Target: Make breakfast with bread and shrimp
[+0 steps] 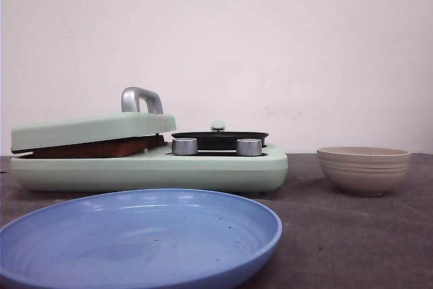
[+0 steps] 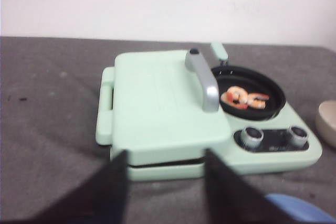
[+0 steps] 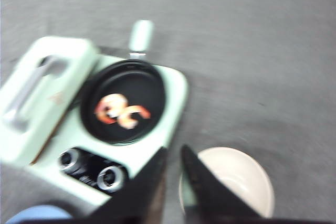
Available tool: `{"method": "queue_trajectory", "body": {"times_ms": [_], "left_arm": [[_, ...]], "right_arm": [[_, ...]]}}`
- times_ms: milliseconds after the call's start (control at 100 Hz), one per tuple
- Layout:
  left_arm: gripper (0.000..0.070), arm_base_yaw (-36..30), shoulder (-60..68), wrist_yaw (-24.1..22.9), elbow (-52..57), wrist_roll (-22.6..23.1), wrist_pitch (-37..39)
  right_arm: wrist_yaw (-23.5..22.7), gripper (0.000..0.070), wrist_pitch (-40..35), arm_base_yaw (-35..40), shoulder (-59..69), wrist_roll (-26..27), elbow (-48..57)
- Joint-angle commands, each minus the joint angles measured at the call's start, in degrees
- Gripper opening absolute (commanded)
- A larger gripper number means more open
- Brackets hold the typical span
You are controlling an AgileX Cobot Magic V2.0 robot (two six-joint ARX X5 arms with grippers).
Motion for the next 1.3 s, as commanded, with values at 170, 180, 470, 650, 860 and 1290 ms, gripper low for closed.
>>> {"method": "queue_trajectory", "body": {"times_ms": [170, 180, 470, 650, 860, 1290], "left_arm": [[0.0001, -0.17, 0.37, 0.02, 0.20, -0.61, 3.15], [0.0000, -0.17, 0.46, 0.11, 0.20, -0.61, 3.15], [0.0001, -0.28, 5.60, 3.56, 0.20, -0.61, 4.09], [0.0001, -0.28, 7.19, 6.27, 0.20, -0.66, 8.55], [0.0000, -0.28, 6.91, 7.61, 0.20, -1.90, 9.73], [0.0000, -0.26, -1.14, 7.54, -6.23, -3.02, 9.01]], "right_arm": [[0.85, 0.0000, 0.76, 5.55, -2.25, -1.86, 1.29], [0.85, 0.0000, 0.85, 5.84, -2.38, -1.90, 1.27], [9.90, 0.0000, 6.78, 15.39, -9.86, -4.39, -3.08], [11.41, 0.0000, 13.92, 19.67, -17.73, -5.81, -13.09], [15.37, 0.0000, 23.74, 22.93, -29.57, -5.79, -31.63], [17.03, 0.0000, 36.39, 23.28, -45.92, 4.55, -61.37]]}}
